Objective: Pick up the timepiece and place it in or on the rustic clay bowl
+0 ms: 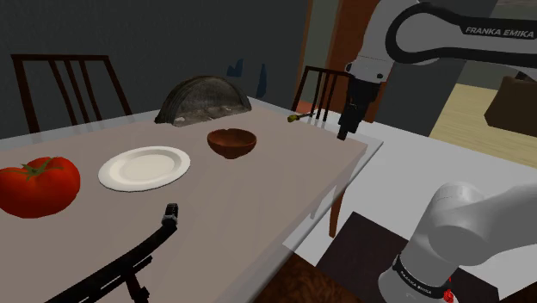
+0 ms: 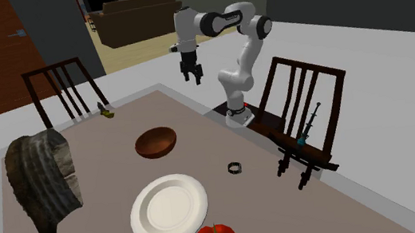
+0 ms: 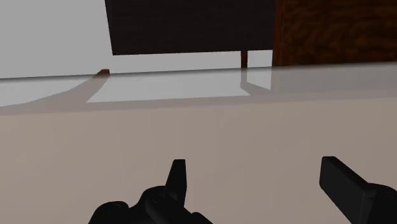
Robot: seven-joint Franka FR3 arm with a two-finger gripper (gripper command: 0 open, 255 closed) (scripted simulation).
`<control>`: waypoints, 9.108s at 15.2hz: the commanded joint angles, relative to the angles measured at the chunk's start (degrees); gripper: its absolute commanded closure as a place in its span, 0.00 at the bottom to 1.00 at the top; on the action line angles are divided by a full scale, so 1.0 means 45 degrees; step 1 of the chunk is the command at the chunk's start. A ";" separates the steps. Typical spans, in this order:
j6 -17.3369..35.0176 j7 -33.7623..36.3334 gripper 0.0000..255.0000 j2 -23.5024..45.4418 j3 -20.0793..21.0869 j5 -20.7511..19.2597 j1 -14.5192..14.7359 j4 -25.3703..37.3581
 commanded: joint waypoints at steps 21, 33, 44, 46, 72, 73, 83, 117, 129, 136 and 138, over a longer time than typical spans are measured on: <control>0.2894 0.3541 0.00 0.6570 0.4336 0.1029 0.1877 0.3676; 0.2984 0.6134 0.00 1.1950 0.6236 -0.0996 0.3160 0.8468; 0.2652 0.7347 0.00 1.5572 0.6497 -0.2686 0.4765 1.1891; 0.2975 0.7372 0.00 1.5610 0.6481 -0.2712 0.4745 1.1600; 0.2082 0.7312 1.00 1.5544 0.6519 -0.2658 0.4815 1.2442; 0.1911 0.7303 1.00 1.5543 0.6524 -0.2653 0.4832 1.2613; 0.0087 0.7241 1.00 1.5747 0.6556 -0.2706 0.5106 1.4652; -0.1297 0.0946 1.00 1.5047 0.4921 -0.1833 0.0459 1.5621; 0.0566 0.0281 1.00 1.4827 0.4704 -0.1694 -0.0233 1.3557; 0.1040 0.0285 1.00 1.4757 0.4697 -0.1678 -0.0279 1.3014; 0.1040 0.0285 1.00 1.4758 0.4697 -0.1678 -0.0279 1.3015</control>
